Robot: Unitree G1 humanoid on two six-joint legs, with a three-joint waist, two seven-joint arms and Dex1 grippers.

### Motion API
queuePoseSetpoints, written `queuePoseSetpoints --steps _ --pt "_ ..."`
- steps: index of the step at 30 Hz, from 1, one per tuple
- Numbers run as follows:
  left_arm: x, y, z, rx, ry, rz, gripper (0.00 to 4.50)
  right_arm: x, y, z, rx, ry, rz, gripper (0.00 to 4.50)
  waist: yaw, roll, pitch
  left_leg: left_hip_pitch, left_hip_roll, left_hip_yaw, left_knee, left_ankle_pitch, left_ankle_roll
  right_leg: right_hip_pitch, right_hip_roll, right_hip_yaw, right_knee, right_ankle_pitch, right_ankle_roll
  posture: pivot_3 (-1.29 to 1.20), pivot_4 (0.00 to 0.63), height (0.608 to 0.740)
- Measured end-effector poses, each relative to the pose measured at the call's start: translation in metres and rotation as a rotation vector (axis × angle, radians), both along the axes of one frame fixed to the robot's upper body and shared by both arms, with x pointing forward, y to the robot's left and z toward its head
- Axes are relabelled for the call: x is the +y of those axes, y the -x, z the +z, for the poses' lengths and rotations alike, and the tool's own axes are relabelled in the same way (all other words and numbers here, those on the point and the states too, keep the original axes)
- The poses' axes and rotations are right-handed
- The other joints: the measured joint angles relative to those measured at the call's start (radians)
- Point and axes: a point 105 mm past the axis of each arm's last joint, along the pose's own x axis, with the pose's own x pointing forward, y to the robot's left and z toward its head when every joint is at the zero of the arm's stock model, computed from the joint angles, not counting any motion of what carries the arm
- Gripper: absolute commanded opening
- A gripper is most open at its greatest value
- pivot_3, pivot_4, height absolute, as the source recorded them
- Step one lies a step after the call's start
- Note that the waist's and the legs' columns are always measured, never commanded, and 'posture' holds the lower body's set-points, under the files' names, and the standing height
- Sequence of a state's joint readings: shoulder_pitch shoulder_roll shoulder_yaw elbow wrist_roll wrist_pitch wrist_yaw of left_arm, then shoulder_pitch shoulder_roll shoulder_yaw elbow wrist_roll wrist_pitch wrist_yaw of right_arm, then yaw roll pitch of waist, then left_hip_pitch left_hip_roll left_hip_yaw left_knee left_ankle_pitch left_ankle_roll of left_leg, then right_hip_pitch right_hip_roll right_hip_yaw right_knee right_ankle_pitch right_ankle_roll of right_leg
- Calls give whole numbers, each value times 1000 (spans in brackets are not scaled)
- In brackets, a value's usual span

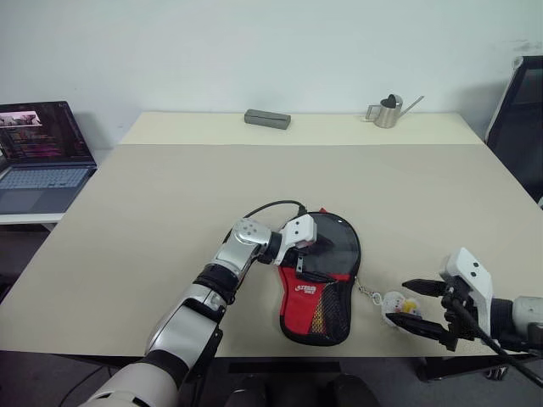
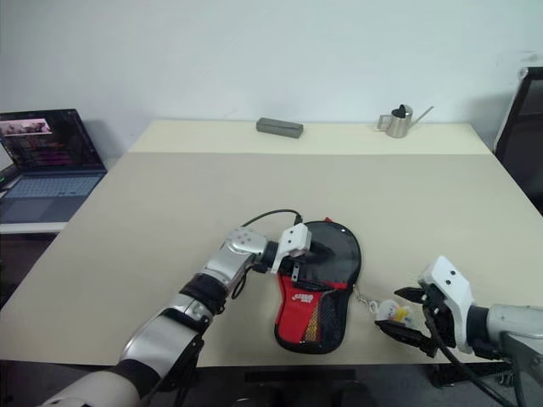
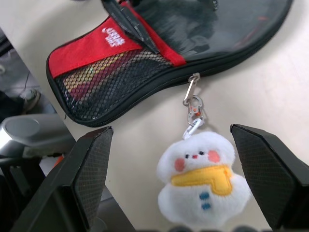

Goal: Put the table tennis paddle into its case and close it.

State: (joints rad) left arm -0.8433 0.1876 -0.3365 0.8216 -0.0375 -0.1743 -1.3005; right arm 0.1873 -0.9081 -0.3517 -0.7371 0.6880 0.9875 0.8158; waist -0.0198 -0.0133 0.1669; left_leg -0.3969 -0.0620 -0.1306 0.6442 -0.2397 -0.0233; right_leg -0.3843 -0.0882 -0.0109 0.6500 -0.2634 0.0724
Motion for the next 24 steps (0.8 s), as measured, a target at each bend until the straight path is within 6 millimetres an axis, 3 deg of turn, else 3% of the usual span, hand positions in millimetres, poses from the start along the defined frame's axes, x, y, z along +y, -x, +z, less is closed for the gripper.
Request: queuePoseSetpoints --steps 8,15,18,24 --pt "1 0 0 -3 -1 -4 4500 -4 -8 -31 19 114 39 4234 0 0 0 0 0 0 0 0 0 0 0 0 0 0 0 0 150 740" --pt "1 0 0 -4 -2 -4 4500 -10 -19 -46 15 187 50 4234 -3 0 0 0 0 -1 0 0 0 0 0 0 0 1 -1 0 150 740" --pt "1 0 0 -4 -3 -3 4500 -11 -21 -46 7 187 49 3640 -3 0 0 0 0 -1 0 0 0 0 0 0 0 1 -2 0 150 740" --pt "1 0 0 -2 -3 -4 4500 -9 -23 -44 -1 183 51 1572 -3 0 0 0 0 -1 0 0 0 0 0 0 0 1 -2 0 150 740"
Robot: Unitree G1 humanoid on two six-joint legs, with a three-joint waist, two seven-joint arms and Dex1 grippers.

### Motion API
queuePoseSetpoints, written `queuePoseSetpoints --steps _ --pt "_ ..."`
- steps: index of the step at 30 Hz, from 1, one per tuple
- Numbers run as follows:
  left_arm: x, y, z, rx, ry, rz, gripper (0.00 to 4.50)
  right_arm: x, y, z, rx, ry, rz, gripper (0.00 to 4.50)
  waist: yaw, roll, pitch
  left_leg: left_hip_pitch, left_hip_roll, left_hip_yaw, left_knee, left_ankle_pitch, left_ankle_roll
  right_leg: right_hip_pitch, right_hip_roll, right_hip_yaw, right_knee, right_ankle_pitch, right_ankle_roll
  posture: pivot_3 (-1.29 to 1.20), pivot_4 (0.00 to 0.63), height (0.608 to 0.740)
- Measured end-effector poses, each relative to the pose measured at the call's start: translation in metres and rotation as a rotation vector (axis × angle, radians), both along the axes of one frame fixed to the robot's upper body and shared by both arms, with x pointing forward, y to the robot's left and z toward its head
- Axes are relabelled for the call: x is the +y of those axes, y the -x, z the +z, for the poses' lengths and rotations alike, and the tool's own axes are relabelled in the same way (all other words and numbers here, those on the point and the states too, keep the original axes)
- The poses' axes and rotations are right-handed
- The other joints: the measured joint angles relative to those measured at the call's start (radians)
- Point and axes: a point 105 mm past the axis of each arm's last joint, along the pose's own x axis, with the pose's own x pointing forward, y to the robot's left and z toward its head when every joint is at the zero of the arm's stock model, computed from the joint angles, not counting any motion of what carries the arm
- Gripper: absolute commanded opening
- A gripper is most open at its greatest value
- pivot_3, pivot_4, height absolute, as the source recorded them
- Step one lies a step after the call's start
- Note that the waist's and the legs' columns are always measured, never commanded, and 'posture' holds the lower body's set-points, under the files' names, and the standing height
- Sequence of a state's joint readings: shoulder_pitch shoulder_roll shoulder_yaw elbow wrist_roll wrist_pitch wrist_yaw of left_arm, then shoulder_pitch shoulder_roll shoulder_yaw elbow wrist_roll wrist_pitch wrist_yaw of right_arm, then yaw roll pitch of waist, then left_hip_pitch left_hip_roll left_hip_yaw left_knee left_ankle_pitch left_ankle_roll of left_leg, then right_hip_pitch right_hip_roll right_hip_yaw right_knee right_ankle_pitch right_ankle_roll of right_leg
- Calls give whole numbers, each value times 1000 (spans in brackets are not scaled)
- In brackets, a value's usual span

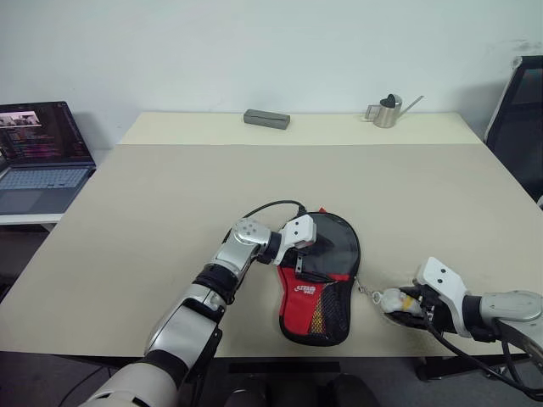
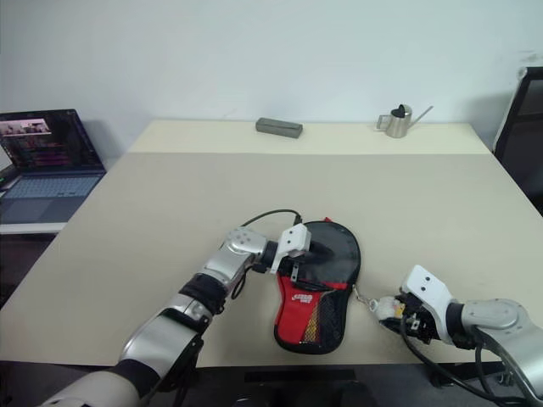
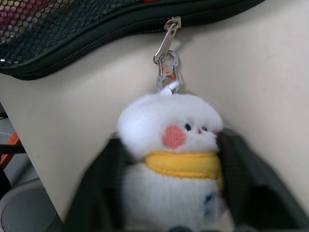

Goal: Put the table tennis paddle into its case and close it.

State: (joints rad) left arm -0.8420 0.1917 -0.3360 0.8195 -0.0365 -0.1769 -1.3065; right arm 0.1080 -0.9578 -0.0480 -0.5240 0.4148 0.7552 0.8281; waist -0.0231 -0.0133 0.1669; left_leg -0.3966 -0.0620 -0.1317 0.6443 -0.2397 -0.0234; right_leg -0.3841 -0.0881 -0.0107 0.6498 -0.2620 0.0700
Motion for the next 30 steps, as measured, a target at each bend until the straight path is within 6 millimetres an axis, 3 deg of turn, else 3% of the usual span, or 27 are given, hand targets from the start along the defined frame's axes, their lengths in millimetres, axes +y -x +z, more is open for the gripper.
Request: queuePoseSetpoints --steps 2,6,15,20,30 --pt "1 1 -1 13 -4 -8 4500 -1 2 1 3 3 4 1012 0 0 0 0 0 0 0 0 0 0 0 0 0 0 0 0 150 740" --pt "8 7 -2 36 -25 -47 4500 -5 7 4 16 24 27 435 -4 0 0 0 0 0 0 0 0 0 0 0 0 0 0 0 150 740" --pt "10 9 -3 34 -28 -61 4500 -3 18 22 19 54 114 348 -4 0 -1 2 1 0 0 0 1 2 0 0 -1 0 0 0 150 740" --pt "9 10 -5 39 -27 -64 4500 7 26 26 19 47 165 348 -3 0 -1 4 1 0 -1 -1 1 5 0 0 -2 -2 3 0 150 740" --pt "5 12 -8 52 -24 -68 4500 15 37 10 59 51 179 338 6 0 -5 5 0 -1 0 -3 3 7 0 0 -4 -2 3 0 150 740"
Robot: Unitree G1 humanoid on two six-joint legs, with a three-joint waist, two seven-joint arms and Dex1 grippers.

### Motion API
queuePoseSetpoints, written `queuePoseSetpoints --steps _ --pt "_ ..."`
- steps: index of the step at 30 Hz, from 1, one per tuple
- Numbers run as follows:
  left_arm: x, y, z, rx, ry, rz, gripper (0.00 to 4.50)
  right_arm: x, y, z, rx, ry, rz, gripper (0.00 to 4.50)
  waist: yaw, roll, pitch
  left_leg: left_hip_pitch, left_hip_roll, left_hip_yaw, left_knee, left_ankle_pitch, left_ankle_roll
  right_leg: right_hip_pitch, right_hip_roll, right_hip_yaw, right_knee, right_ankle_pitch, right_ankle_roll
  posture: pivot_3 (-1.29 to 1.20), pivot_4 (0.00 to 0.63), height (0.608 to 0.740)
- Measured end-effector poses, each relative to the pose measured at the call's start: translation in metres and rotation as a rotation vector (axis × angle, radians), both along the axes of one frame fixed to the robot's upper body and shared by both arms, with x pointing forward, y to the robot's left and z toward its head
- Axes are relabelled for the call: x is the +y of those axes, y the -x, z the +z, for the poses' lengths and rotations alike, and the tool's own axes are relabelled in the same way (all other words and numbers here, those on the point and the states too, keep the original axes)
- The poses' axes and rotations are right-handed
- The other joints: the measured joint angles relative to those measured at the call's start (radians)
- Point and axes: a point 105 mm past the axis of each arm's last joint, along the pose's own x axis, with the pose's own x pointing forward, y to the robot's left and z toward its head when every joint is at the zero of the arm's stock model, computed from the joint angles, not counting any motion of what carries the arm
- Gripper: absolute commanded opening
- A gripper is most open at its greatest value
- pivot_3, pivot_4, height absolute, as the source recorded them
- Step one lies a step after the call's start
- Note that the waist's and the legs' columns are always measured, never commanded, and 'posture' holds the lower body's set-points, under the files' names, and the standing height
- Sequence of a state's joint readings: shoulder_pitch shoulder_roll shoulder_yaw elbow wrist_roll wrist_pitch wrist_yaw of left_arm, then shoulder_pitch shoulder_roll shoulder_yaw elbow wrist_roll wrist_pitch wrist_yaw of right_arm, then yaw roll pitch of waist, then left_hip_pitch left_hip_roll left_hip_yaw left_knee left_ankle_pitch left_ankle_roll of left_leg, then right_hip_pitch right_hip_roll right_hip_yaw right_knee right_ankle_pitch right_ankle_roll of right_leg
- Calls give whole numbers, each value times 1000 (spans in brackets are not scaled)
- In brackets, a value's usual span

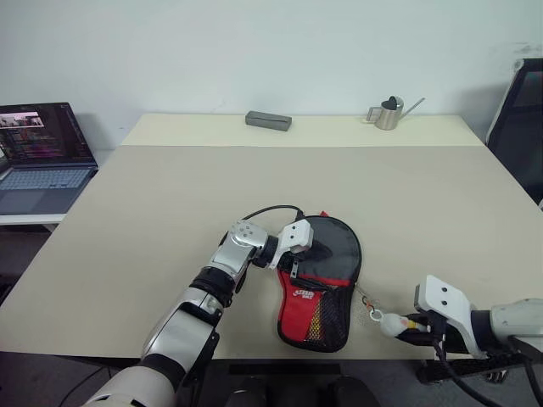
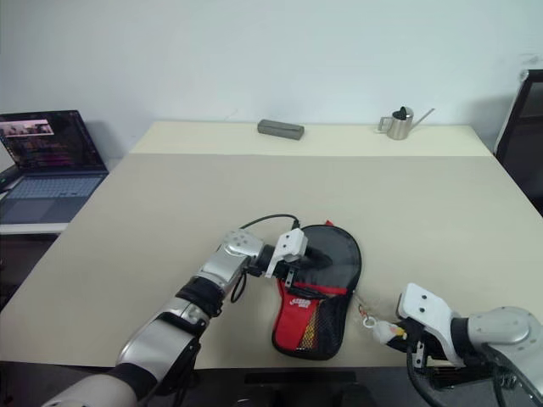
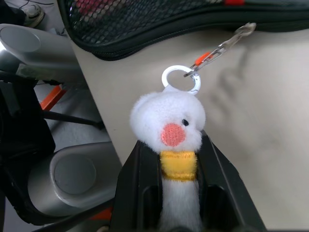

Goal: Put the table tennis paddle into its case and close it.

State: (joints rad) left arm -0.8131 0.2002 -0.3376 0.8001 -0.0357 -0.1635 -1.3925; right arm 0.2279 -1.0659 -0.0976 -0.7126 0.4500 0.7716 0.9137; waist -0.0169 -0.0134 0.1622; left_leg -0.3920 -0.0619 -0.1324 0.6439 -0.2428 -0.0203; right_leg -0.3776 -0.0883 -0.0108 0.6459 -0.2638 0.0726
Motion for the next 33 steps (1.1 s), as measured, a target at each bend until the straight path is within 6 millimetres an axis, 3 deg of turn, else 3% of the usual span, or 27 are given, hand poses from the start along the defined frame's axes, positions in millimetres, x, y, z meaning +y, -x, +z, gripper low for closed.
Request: queuePoseSetpoints --steps 17,26,33 --pt "-9 4 -3 0 8 -26 4500 1 32 2 69 12 57 336 22 -1 -4 4 0 0 0 -4 1 5 0 -1 -1 -3 3 0 150 740" --pt "-10 5 -5 4 9 -28 4500 20 74 -9 152 76 276 333 24 -3 -5 7 0 0 0 -7 0 8 0 0 -2 -5 4 0 150 740" --pt "-11 5 -5 6 5 -29 4500 23 84 -7 128 116 385 333 25 -4 -7 9 0 0 0 -7 0 9 0 0 -2 -6 4 0 150 740"
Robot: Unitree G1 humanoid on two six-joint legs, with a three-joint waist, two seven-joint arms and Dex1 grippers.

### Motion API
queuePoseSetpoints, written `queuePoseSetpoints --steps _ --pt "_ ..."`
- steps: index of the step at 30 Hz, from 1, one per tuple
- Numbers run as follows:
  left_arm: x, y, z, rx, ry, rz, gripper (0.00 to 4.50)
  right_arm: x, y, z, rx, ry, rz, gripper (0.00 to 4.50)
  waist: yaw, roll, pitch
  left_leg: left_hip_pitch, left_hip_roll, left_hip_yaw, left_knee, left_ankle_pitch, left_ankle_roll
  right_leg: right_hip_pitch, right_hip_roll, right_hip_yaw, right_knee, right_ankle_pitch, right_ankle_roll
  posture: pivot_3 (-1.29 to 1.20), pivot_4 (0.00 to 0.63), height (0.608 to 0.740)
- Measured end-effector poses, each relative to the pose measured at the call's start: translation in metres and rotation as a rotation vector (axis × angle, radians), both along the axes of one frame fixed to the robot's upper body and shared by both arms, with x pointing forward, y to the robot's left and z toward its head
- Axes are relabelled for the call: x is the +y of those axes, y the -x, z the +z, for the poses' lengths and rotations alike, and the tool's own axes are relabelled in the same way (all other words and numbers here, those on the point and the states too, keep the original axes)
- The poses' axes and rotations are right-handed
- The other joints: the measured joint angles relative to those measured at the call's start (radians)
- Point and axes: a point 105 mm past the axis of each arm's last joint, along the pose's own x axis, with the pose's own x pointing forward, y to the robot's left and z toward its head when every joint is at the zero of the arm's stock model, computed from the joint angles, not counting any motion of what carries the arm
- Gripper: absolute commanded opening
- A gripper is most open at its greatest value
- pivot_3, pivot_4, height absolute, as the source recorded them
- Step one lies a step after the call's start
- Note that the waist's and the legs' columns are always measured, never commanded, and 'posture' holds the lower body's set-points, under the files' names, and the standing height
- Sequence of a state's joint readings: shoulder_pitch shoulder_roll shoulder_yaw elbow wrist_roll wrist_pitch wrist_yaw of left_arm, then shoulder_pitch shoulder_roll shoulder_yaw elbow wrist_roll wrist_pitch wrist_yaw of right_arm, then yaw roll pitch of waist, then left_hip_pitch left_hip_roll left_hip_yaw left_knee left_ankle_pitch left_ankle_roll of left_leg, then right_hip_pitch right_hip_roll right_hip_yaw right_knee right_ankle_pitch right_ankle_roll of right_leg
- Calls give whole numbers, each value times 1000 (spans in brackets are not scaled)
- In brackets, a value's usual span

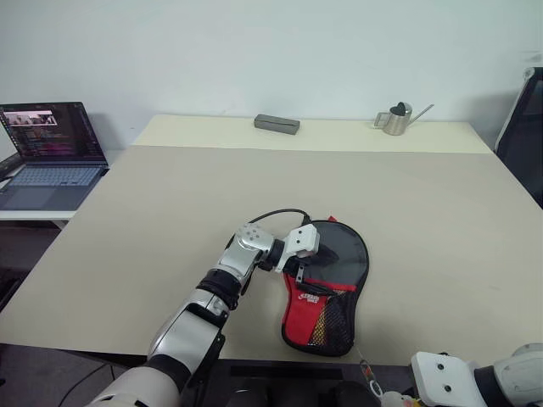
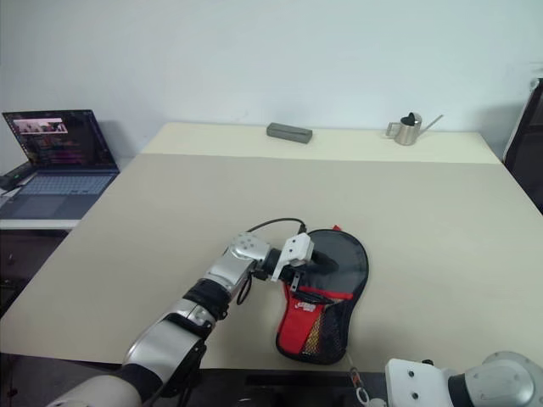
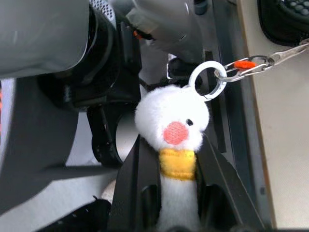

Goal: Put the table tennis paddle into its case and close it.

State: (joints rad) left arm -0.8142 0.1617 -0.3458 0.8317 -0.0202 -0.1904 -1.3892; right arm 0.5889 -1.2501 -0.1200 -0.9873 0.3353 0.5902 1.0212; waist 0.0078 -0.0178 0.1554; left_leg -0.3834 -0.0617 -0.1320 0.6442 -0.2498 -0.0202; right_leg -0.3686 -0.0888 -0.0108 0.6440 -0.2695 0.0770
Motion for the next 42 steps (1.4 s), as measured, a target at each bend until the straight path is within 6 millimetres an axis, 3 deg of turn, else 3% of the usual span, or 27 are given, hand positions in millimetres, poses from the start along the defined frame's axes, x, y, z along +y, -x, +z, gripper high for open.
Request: queuePoseSetpoints --steps 7,14,20,24,30,36,42 --pt "-1 0 0 -5 2 -4 4500 2 -1 0 -9 -11 7 333 3 -1 0 0 0 0 0 -1 0 0 0 0 0 0 0 0 150 740" --pt "-2 -1 0 -3 3 -3 4500 8 -9 10 7 -72 -33 2637 5 -1 -1 0 0 -1 1 -1 0 1 0 0 0 0 0 0 150 740" --pt "-4 -1 0 -1 1 -2 4500 11 -21 30 66 -197 -136 2637 10 -2 -1 1 0 0 1 -1 0 1 0 0 0 0 0 0 150 740" --pt "-6 -2 0 -4 7 6 4500 3 -40 58 107 -322 -229 2637 14 -2 0 1 0 0 1 -1 0 1 -1 0 0 0 0 0 150 740" --pt "-9 -4 1 -15 19 28 4500 -3 -59 80 137 -414 -287 2637 16 -2 0 1 -1 0 1 -1 1 1 -1 1 0 0 0 0 150 740" --pt "-9 -5 1 -22 28 50 4500 -3 -62 82 157 -394 -266 2637 15 -2 0 0 0 0 1 -1 1 0 -1 0 0 0 0 0 150 740" --pt "-3 -5 5 -23 46 84 4500 -9 -100 82 39 -431 -353 2637 12 -3 2 -1 0 0 0 -1 1 -2 -1 1 0 0 0 0 150 740"
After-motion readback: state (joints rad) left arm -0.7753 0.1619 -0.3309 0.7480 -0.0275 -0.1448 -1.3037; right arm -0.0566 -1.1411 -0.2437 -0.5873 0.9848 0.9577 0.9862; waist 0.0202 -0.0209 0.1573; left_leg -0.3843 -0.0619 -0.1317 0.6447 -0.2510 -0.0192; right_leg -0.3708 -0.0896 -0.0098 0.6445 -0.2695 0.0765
